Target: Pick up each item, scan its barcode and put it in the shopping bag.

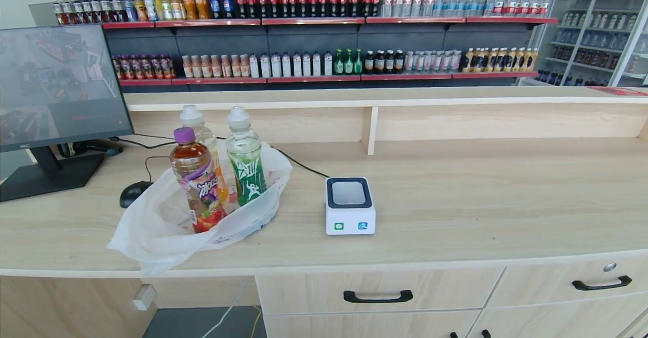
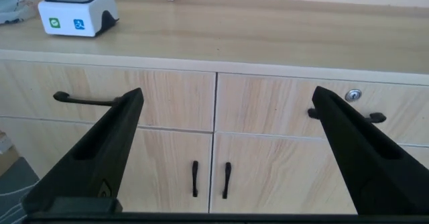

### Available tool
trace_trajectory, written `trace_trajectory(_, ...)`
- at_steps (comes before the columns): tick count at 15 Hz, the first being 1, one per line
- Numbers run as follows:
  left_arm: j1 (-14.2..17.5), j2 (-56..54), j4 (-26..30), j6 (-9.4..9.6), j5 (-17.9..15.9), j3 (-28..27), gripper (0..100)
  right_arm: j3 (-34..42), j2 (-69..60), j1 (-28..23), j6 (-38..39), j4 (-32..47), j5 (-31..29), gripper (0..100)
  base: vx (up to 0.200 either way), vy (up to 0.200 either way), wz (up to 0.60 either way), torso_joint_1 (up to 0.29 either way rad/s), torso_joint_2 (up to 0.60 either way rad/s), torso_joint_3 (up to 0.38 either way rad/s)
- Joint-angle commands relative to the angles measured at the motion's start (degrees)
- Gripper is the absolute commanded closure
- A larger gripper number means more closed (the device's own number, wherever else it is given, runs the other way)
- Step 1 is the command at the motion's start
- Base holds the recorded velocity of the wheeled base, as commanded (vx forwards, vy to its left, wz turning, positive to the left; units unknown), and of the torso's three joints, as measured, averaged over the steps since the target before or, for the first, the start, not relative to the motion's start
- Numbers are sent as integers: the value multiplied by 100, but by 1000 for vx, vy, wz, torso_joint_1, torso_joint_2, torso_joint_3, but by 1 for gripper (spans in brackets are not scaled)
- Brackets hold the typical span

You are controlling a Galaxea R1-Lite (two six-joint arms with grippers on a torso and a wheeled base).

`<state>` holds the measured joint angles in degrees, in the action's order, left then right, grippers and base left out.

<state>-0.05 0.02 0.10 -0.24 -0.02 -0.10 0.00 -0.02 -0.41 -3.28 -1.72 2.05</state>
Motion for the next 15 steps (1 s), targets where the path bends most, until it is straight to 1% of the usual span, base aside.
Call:
trace_trajectory(1, 5, -2, -1, -2, -6, 1, 0, -18, 2, 6, 55, 225, -275, 0, 0, 0, 0, 0, 0, 0)
trace_trajectory(2, 5, -2, -1, -11, 2, 1, 0, -9, 2, 6, 187, 181, -249, 0, 0, 0, 0, 0, 0, 0)
trace_trajectory(7, 5, -2, -1, -2, 2, 1, 0, -9, 2, 15, 222, 189, -249, 0, 0, 0, 0, 0, 0, 0)
trace_trajectory(9, 14, -2, -1, -2, -6, 1, 0, -9, 2, 6, 372, 189, -258, 0, 0, 0, 0, 0, 0, 0)
trace_trajectory(15, 14, -2, -1, -2, 2, 1, 0, -9, 2, 6, 363, 181, -258, 0, 0, 0, 0, 0, 0, 0)
